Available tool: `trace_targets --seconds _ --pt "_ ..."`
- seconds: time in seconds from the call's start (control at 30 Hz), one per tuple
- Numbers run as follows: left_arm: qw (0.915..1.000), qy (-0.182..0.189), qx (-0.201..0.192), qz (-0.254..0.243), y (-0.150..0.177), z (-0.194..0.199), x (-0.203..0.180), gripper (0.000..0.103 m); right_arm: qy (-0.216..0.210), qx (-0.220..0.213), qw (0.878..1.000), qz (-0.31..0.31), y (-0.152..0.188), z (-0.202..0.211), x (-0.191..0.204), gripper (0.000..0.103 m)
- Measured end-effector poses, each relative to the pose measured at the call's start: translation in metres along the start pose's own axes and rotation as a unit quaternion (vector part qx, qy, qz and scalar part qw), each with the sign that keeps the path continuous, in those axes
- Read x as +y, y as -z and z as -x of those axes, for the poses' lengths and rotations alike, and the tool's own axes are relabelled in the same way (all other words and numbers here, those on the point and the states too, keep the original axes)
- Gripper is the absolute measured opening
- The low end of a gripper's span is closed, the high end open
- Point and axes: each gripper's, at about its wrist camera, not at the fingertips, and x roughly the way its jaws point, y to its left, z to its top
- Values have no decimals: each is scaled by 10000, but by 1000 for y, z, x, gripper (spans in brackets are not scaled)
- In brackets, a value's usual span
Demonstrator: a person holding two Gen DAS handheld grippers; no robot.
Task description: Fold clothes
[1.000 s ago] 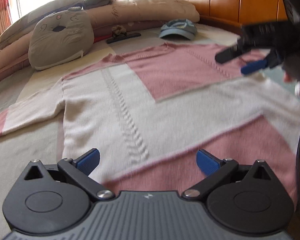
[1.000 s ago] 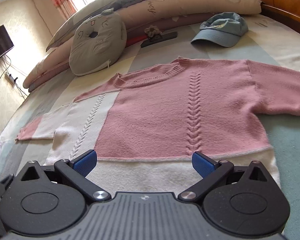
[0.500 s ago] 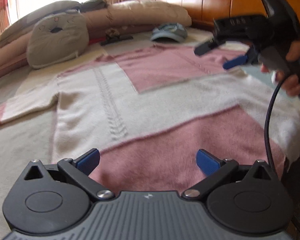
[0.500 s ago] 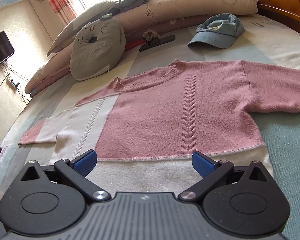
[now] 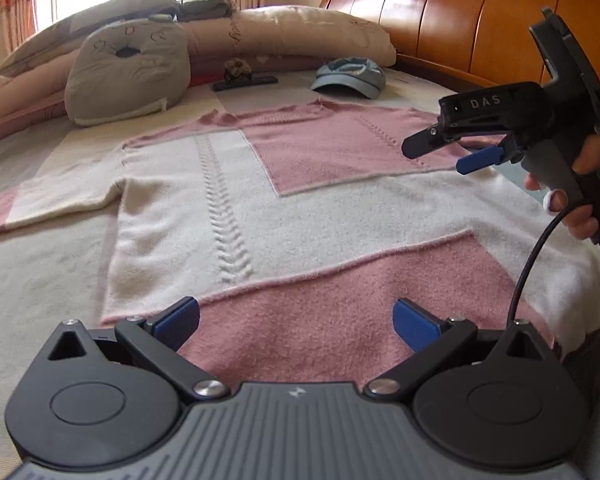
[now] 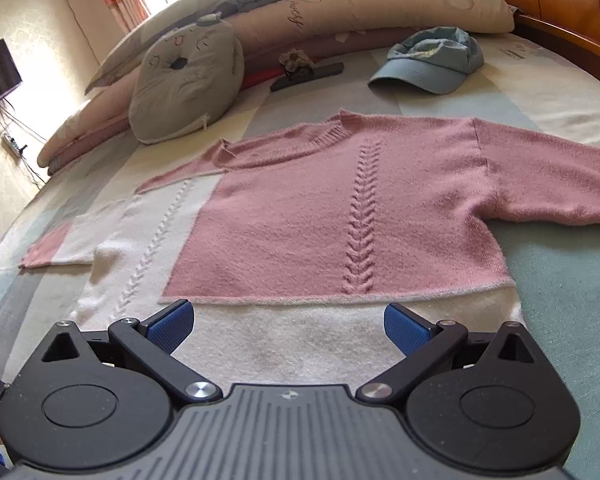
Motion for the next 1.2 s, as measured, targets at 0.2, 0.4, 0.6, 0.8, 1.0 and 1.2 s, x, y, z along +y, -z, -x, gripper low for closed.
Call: trace_targets --seconds 0.2,0.4,0.6,0.8,1.0,1.2 --pt "10000 34 -58 -63 19 6 1 102 85 52 9999 99 3 1 -3 103" --pt "9994 -4 -187 277 -5 14 19 102 160 -63 9996 227 3 10 -8 103" --pt "9983 217 -214 492 -20 5 20 102 423 -293 9987 52 -2 22 -31 103" --pt "9982 246 -18 545 -14 -10 17 102 336 -300 9990 7 3 21 -32 103" --pt "9966 185 34 803 -10 -4 36 102 248 -307 9992 -37 8 21 -33 103" --pt "9907 127 -459 1275 -45 0 83 102 89 -384 9992 -74 10 17 -29 103"
